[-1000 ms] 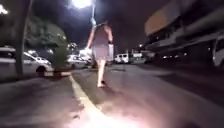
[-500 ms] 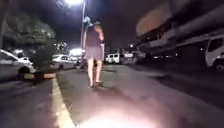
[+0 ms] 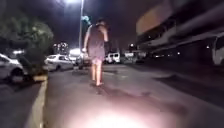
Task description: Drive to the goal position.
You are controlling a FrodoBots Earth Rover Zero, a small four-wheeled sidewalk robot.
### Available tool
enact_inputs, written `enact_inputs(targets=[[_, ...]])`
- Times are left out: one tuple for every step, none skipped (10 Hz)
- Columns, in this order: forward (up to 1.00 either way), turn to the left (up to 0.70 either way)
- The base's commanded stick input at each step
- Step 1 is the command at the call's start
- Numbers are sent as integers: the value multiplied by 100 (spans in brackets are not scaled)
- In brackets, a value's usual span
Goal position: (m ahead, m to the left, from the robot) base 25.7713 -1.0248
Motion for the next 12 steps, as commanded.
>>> enact_inputs(targets=[[100, 0], [100, 0], [100, 0], [100, 0], [100, 0], [100, 0], [100, 0], [100, 0], [100, 0], [100, 0], [100, 0], [100, 0]])
